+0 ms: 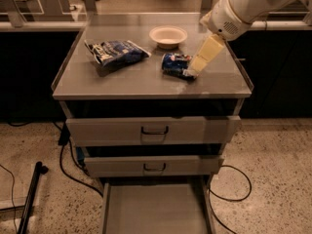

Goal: Place pepsi can into bottom drawer

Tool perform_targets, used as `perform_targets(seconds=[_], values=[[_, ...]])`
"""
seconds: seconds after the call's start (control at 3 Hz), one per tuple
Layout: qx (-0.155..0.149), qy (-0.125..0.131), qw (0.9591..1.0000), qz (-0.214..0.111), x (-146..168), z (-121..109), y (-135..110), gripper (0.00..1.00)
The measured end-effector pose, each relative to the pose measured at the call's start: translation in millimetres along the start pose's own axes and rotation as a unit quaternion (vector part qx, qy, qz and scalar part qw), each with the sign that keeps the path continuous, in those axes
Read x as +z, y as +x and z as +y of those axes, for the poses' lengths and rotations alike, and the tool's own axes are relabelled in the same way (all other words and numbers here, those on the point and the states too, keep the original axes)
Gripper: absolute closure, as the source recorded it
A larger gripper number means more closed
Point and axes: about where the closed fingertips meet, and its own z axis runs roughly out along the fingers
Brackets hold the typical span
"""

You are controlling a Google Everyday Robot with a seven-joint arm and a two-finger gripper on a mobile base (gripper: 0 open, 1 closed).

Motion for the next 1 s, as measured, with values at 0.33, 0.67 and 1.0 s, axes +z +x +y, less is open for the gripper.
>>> perform_targets(seconds=[0.33,0.67,1.0], values=[[0.021,-0.013,0.9997,-0.002,28.3,-10.2,12.4,0.0],[0.036,-0.023,0.9991,-0.004,46.6,-14.1,19.9,0.0],[0.041,-0.028,0.9987,-0.009,60.9,-20.5,14.2,0.0]])
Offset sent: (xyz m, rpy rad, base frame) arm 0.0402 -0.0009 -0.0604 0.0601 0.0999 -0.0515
